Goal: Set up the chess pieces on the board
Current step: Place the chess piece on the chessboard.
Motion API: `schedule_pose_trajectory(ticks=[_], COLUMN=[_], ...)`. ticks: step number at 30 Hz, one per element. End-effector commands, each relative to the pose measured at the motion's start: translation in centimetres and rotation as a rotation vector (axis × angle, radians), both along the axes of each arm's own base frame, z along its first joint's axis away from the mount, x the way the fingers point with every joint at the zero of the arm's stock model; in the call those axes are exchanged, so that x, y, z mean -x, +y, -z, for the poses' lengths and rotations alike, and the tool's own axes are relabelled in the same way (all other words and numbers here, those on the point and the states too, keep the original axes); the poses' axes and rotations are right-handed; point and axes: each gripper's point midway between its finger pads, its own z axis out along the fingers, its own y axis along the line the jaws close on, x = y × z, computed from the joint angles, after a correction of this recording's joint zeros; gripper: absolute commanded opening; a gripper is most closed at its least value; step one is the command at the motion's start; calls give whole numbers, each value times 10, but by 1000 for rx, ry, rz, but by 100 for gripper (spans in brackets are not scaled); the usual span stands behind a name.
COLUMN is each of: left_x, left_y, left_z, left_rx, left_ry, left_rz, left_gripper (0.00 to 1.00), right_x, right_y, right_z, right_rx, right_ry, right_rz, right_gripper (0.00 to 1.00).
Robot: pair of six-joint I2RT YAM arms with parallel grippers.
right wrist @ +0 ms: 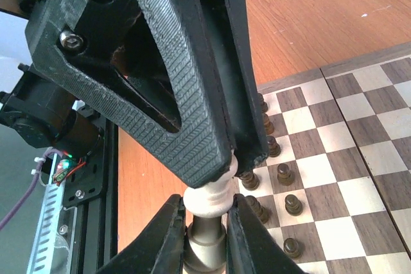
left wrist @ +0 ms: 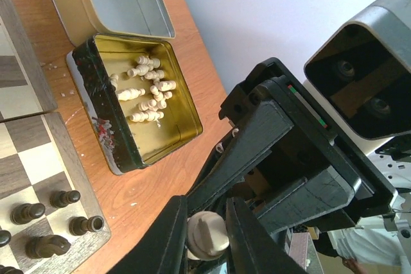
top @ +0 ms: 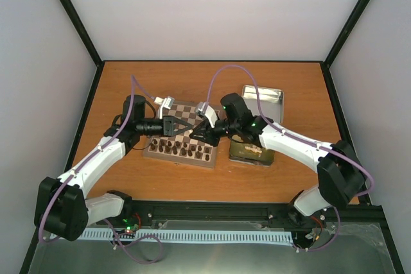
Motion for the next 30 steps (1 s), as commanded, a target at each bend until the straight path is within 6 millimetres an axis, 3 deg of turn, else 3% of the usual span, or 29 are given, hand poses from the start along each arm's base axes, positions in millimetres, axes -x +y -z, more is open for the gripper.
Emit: schedule_pose_trajectory(ticks=[1, 5, 10, 16, 22, 30], left_x=[5, 2, -8, -53, -103, -166], left_y=[-4, -2, 3, 37, 88, 104], left_z=[-15, -16, -17, -12, 2, 8], left_rx=[14, 2, -47, -269, -522, -613], left_ry=[-57, -79, -115, -207, -285, -300], left_rz=[46, 28, -34, -320, -624, -809], left_gripper=[3, 1, 1, 1, 1, 1], right_x=[-9, -13, -21, -43, -55, -59], right_y=[8, 6, 3, -17, -53, -85], right_z=[-14, -15, -12, -3, 6, 16], right_rx=[-22, -14, 2, 50, 84, 103], right_ry=[-49, -49, -43, -72, -85, -64], right_rz=[19, 52, 116, 300, 507, 681], right_gripper=[16, 22, 42, 68, 71, 71])
